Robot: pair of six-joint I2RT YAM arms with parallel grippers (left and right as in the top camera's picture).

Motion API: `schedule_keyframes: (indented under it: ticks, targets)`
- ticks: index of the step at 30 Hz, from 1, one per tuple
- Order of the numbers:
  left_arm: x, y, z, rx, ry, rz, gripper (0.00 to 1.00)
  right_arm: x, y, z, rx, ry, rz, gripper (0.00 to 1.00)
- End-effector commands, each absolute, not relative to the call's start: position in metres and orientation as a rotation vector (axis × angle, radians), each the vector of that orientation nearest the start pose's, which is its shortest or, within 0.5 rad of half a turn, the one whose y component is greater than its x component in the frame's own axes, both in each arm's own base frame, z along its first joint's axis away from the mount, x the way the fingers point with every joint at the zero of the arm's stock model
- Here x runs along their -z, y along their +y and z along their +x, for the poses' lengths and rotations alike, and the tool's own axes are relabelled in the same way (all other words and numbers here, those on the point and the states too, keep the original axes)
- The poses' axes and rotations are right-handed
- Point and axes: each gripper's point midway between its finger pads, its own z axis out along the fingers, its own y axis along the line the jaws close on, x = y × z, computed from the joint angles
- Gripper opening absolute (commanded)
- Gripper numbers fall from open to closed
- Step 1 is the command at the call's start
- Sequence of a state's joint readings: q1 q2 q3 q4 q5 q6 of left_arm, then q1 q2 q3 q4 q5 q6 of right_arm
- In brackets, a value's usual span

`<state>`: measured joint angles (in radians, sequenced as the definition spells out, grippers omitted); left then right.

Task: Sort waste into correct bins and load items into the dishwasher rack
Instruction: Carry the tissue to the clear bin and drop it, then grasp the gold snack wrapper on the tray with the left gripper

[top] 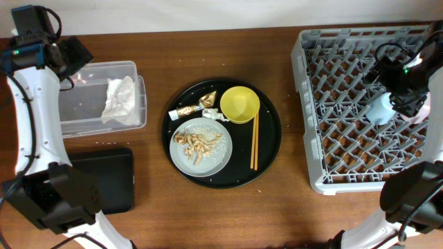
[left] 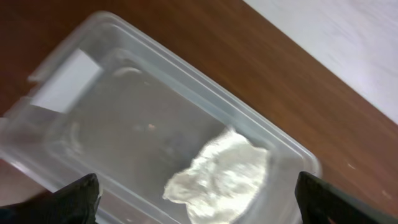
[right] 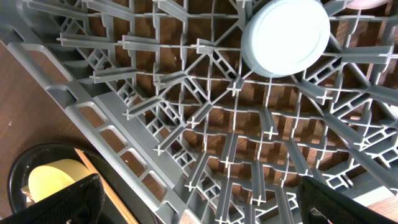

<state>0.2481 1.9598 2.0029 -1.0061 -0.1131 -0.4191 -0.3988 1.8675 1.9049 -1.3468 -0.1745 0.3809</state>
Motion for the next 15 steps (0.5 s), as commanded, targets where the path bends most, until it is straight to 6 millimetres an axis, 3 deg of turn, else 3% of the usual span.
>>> schedule_keyframes:
  ticks: [1, 2, 3, 6, 7, 9, 11, 13, 15]
  targets:
    - [-0.231, 0.063, 0.494, 0.383, 2.482, -0.427, 0.83, -0.208, -0.130, 0.384, -0.241, 2.648, 1.042, 0.98]
    - [-0.234, 0.038, 0.493, 0.494, 2.493, -0.321, 0.61, -0.208, -0.130, 0.384, -0.241, 2.648, 1.042, 0.98]
    - [-0.235, 0.009, 0.489, 0.587, 2.512, -0.254, 0.50, -0.208, -0.130, 0.384, -0.241, 2.648, 1.042, 0.98]
    - [-0.224, -0.076, 0.471, 0.581, 2.616, 0.028, 0.52, -0.208, -0.130, 0.384, -0.241, 2.648, 1.042, 0.98]
    - [-0.211, -0.107, 0.459, 0.496, 2.682, 0.118, 0.52, -0.208, -0.130, 0.384, -0.241, 2.648, 1.042, 0.98]
    - [-0.188, -0.142, 0.443, 0.422, 2.774, 0.233, 0.52, -0.208, -0.130, 0.384, -0.241, 2.648, 1.042, 0.98]
    - [-0.149, -0.184, 0.431, 0.404, 2.868, 0.339, 0.51, -0.208, -0.130, 0.384, -0.241, 2.648, 1.042, 0.99]
    - [-0.113, -0.186, 0.431, 0.262, 2.955, 0.234, 0.49, -0.208, -0.130, 0.384, -0.241, 2.648, 1.042, 0.98]
    - [-0.085, -0.191, 0.429, 0.237, 3.025, 0.148, 0.41, -0.208, -0.130, 0.384, -0.241, 2.648, 1.042, 0.98]
